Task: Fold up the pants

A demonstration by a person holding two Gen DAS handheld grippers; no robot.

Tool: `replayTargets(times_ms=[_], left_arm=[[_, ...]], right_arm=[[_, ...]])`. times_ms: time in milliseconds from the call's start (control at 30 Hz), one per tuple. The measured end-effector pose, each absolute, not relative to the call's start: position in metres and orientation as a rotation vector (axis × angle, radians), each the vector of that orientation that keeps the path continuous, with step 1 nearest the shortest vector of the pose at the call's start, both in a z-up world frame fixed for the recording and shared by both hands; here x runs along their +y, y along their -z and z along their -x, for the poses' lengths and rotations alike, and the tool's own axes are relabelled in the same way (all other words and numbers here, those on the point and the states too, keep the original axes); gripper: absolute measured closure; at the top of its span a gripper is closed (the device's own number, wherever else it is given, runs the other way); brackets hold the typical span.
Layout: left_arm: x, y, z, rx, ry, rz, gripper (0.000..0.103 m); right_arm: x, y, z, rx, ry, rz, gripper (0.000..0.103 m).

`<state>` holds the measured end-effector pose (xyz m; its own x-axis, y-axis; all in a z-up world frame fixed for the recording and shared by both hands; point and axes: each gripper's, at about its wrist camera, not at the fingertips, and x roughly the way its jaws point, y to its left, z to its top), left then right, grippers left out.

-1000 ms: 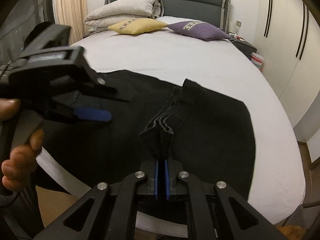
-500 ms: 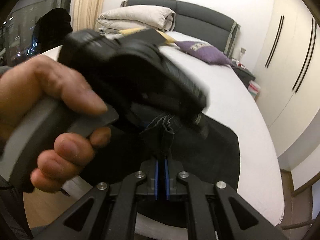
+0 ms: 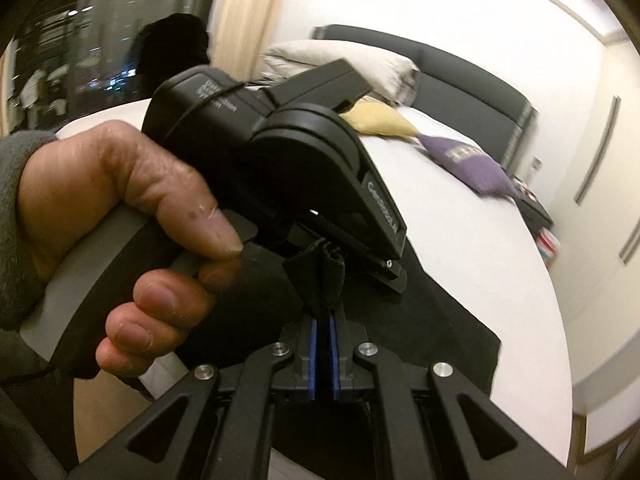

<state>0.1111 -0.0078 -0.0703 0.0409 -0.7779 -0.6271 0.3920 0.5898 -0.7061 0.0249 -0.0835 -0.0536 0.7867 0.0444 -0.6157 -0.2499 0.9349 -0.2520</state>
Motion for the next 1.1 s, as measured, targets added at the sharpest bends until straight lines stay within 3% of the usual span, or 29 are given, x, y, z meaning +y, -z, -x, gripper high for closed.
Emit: replayTargets(times_ms=[167, 233, 333, 400, 467, 567, 833, 1000, 1100], left_arm=[[0.016, 0.123, -0.118, 1.322, 0.778, 0.323, 0.095], [0.026, 0.133, -0.116, 1.317, 0.780, 0.375, 0.095], [0.036, 0.129, -0.111, 1.295, 0.783, 0.370, 0.094], [0.046, 0.131, -0.110, 1.298, 0.786, 0.385, 0.094], [0.056, 0.127, -0.109, 1.299, 0.779, 0.390, 0.094], [0.059, 0.119, -0.099, 1.293, 0.779, 0.360, 0.094], [0.102, 0.075, -0.081, 1.204, 0.643, 0.164, 0.092], [0.066, 0.026, -0.076, 1.061, 0.759, 0.180, 0.092], [0.023, 0.030, -0.076, 1.046, 0.867, 0.150, 0.092]], right_arm=[[-0.066, 0.101, -0.051, 0.807, -0.248, 0.301, 0.096], [-0.062, 0.118, -0.058, 0.887, -0.264, 0.297, 0.090], [-0.067, 0.116, -0.047, 0.858, -0.289, 0.257, 0.089], [-0.077, 0.114, -0.046, 0.875, -0.313, 0.187, 0.081], [-0.087, 0.110, -0.040, 0.891, -0.326, 0.127, 0.062], [-0.112, 0.093, -0.017, 0.865, -0.373, 0.008, 0.055], [-0.245, 0.058, -0.020, 0.748, -0.273, -0.440, 0.052], [-0.299, 0.072, -0.066, 0.720, -0.351, -0.688, 0.052], [-0.321, 0.097, -0.103, 0.769, -0.404, -0.790, 0.052]])
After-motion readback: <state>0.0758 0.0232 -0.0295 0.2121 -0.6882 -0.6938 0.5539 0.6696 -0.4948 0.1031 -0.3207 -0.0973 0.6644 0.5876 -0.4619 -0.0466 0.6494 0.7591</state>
